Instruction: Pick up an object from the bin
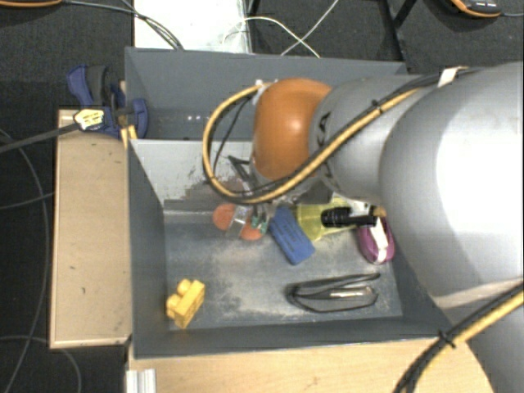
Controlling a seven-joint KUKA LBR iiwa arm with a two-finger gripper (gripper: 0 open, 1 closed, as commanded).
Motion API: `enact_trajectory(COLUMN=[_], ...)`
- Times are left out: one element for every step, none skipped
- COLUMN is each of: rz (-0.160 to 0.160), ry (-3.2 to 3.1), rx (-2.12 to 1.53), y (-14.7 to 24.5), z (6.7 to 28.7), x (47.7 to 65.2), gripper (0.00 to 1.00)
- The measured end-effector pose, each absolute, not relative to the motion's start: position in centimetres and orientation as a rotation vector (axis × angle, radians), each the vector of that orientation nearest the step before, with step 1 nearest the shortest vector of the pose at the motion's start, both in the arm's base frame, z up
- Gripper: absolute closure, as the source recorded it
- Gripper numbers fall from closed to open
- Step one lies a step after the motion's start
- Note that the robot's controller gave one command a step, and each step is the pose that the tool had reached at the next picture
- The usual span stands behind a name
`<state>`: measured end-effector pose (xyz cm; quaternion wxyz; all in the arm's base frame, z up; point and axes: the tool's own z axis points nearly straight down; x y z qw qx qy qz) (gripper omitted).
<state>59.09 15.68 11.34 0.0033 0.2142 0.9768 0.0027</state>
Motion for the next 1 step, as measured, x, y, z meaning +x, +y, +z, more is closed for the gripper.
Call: enact_trajectory(rz=[0.008], ry=[3.063], rx=[0.67], y=[15.67], z=[13.07], x=[59.06], gripper=[1.0])
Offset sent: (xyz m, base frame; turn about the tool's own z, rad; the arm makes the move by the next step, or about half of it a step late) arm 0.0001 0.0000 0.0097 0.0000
